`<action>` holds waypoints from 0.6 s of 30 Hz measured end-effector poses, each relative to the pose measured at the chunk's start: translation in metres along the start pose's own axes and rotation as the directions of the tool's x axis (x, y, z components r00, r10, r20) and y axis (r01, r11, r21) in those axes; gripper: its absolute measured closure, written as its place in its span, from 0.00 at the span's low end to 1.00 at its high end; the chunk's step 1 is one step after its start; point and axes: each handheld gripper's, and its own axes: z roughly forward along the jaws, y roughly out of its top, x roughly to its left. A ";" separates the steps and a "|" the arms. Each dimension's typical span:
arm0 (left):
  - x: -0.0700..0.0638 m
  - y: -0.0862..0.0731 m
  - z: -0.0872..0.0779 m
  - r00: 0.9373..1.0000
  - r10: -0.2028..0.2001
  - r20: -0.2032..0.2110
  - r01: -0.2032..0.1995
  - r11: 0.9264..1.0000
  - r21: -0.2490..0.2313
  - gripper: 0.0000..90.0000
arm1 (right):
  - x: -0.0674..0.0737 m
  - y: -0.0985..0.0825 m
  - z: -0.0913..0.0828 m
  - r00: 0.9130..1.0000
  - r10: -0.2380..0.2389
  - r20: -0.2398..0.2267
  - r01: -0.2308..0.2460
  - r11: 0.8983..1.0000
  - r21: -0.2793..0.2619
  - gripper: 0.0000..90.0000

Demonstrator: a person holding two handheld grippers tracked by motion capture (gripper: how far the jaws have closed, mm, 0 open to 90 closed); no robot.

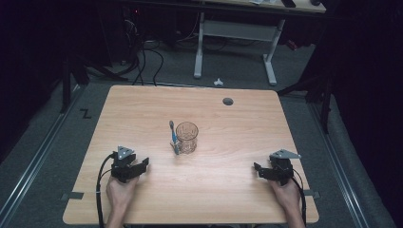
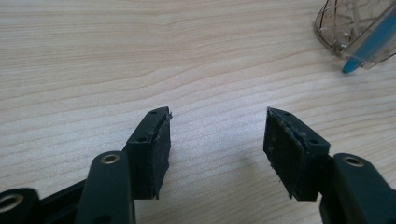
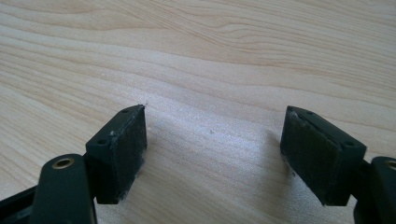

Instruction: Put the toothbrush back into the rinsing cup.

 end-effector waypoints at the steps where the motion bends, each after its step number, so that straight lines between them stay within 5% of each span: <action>1: 0.000 0.000 0.001 1.000 0.002 -0.002 -0.002 1.000 0.003 0.46 | 0.000 0.000 0.000 1.000 0.000 0.000 0.000 1.000 0.000 0.25; 12: -0.009 0.000 0.006 0.996 0.077 -0.046 -0.076 0.997 0.011 0.44 | 0.000 0.000 0.000 1.000 0.000 0.000 0.000 1.000 0.000 0.25; 18: -0.011 0.000 0.007 0.995 0.086 -0.047 -0.085 0.996 0.014 0.41 | 0.000 0.000 0.000 1.000 0.000 0.000 0.000 1.000 0.000 0.25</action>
